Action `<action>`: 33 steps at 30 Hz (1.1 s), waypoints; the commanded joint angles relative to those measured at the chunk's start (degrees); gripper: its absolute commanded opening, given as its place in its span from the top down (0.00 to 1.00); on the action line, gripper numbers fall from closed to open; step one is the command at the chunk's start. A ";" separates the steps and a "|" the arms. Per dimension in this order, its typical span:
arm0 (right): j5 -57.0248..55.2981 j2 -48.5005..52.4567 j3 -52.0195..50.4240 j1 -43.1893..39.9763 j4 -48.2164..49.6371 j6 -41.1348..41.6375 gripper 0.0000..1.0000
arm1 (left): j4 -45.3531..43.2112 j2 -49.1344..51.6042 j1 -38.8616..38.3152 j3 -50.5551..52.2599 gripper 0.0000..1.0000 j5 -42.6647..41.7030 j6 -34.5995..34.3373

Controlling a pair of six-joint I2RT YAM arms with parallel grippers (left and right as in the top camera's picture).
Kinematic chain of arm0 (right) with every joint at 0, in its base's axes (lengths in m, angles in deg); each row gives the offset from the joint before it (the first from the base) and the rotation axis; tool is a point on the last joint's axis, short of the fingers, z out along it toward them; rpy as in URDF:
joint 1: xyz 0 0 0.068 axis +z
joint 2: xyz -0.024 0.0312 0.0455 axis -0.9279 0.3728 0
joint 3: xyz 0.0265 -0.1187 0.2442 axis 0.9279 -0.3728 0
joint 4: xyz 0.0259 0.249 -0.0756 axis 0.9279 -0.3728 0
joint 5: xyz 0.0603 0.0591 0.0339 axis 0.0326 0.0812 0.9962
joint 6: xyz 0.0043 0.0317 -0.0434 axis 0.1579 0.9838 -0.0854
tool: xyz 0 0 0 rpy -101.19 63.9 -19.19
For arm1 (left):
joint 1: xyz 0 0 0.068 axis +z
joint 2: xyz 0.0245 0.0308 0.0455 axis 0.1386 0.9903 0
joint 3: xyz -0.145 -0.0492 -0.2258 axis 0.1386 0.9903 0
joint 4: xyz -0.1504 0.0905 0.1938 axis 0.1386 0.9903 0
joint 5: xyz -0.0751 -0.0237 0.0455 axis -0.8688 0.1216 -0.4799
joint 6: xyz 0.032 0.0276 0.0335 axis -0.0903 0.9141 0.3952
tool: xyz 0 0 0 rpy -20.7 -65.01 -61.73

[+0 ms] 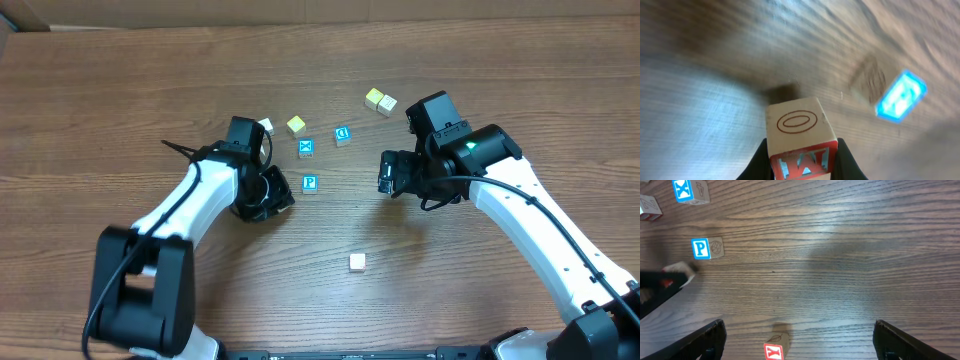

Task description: Flip 3 blocks

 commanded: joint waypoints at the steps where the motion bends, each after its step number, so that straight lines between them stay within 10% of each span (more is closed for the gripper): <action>1: 0.37 -1.36 1.57 0.09 0.13 -1.31 0.05 | 2.89 -5.75 -0.52 0.20 0.96 1.66 10.54; 17: 0.37 -1.36 1.57 0.09 -0.07 -1.46 0.05 | 14.88 -11.56 -16.92 0.87 0.96 6.54 11.37; 33: 0.79 -1.36 1.57 0.09 -0.22 -1.51 0.05 | -5.11 -11.56 -25.42 16.44 0.96 -1.40 -6.10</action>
